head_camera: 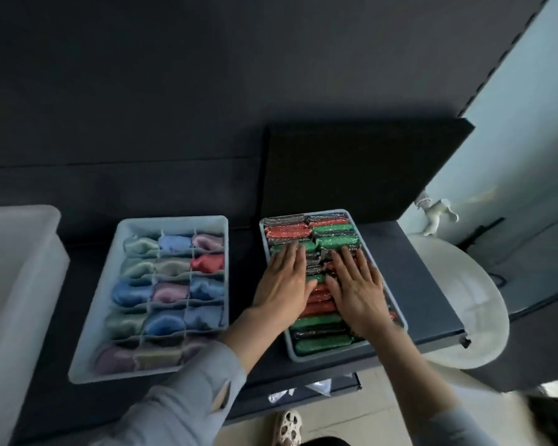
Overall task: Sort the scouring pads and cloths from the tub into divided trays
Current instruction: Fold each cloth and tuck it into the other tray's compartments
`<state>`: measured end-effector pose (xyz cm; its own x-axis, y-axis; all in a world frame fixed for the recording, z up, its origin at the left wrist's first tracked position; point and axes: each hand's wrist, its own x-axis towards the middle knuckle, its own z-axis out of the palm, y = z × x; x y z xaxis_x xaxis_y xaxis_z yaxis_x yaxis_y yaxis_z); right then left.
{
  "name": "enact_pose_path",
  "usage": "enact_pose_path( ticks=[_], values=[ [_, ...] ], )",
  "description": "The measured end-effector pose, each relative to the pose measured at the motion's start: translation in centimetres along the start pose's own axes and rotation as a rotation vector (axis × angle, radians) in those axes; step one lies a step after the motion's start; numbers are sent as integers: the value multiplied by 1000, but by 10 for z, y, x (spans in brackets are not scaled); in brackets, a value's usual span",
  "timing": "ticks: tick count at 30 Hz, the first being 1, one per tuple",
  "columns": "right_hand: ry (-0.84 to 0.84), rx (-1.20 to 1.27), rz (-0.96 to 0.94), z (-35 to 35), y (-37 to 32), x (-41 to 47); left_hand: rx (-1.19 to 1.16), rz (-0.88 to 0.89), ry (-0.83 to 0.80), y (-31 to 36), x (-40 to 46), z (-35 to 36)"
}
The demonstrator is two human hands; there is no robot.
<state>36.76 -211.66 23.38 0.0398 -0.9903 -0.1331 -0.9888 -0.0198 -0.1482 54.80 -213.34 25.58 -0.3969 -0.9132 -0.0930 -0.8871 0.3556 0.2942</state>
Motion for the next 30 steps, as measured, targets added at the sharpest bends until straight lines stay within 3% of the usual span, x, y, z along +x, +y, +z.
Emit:
enact_pose_path(
  ticks=[5, 9, 12, 15, 25, 30],
  values=[
    [45, -38, -46, 2, 3, -1, 151, -137, -75, 9, -3, 32],
    [229, -30, -133, -31, 19, 45, 179, -187, 37, 19, 9, 16],
    [56, 40, -174, -29, 20, 87, 163, -238, 134, 22, 40, 9],
    [-76, -33, -222, -11, 17, 107, 161, -301, 72, 14, 67, 19],
    [-20, -46, -386, -9, 23, 119, 184, -273, 15, 4, 77, 21],
    [75, 61, -270, -16, 34, 77, 105, -303, 71, 17, 41, 24]
  ],
)
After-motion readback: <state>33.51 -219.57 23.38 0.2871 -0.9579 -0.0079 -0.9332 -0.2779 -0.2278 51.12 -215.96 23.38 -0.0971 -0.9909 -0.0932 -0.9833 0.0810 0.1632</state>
